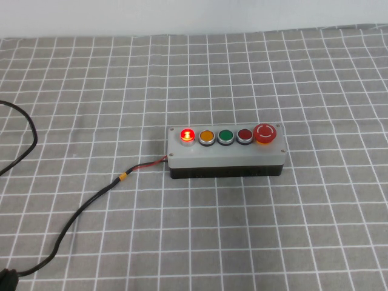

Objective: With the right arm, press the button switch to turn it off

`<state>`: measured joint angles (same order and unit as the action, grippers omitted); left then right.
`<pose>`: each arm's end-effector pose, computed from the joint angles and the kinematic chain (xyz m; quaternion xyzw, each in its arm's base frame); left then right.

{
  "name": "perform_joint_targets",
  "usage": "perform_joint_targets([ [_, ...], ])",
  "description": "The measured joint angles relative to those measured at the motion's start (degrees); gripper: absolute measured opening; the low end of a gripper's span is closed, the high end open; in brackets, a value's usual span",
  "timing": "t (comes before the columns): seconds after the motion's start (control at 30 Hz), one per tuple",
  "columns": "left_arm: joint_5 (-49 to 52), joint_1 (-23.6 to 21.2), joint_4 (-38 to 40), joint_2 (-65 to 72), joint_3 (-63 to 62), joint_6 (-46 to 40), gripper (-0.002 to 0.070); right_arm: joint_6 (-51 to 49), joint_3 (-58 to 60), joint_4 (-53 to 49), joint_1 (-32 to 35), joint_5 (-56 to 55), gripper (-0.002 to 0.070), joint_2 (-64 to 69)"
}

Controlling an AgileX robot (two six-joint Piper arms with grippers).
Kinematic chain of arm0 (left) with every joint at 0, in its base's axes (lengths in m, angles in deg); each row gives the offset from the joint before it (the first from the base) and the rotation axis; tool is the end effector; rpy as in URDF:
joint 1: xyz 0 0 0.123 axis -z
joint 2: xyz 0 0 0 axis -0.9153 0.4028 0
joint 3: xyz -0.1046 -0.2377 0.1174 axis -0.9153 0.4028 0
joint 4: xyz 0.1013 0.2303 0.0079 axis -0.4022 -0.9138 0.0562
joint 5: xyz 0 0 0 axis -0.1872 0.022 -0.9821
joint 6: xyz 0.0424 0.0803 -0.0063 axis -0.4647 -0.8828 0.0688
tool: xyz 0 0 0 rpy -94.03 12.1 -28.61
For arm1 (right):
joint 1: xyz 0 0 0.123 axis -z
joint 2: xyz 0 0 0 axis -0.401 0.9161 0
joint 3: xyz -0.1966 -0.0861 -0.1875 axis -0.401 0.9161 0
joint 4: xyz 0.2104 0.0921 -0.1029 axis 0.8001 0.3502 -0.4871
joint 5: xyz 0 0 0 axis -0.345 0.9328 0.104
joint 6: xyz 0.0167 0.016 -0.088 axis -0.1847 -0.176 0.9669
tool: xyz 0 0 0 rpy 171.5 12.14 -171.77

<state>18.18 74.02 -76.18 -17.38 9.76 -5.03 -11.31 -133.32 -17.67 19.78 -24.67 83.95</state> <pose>0.0513 -0.0090 0.1707 0.0885 0.8032 -0.0294 0.5884 0.1095 0.0008 0.4209 0.0742 0.7147 0.0687 0.6921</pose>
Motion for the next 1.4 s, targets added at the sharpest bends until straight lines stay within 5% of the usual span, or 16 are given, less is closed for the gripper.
perform_joint_targets([
  [0.27,0.0,0.0,0.0,0.0,0.0,0.0,-0.0004,11.7,-2.5,10.4,0.0,9.5,-0.0016,17.2],
  [0.43,0.0,0.0,0.0,0.0,0.0,0.0,-0.0004,27.8,-2.5,34.1,0.0,10.0,-0.0016,25.0],
  [0.63,0.0,0.0,0.0,0.0,0.0,0.0,-0.0004,63.4,-2.6,67.8,0.0,14.0,-0.0016,32.5],
  [0.73,0.0,0.0,0.0,0.0,0.0,0.0,-0.0004,71.3,-3.5,75.1,-1.1,16.6,-0.0016,37.1],
  [0.93,0.0,0.0,0.0,0.0,0.0,0.0,-0.0004,71.2,-10.5,71.5,-8.3,18.0,-0.0016,46.1],
  [1.27,0.0,0.0,0.0,0.0,0.0,0.0,-0.0004,38.8,-37.5,34.0,-23.4,25.9,-0.0016,63.3],
  [1.4,0.0,0.0,0.0,0.0,0.0,0.0,-0.0004,32.8,-48.1,27.9,-25.8,30.2,-0.0016,70.3],
])
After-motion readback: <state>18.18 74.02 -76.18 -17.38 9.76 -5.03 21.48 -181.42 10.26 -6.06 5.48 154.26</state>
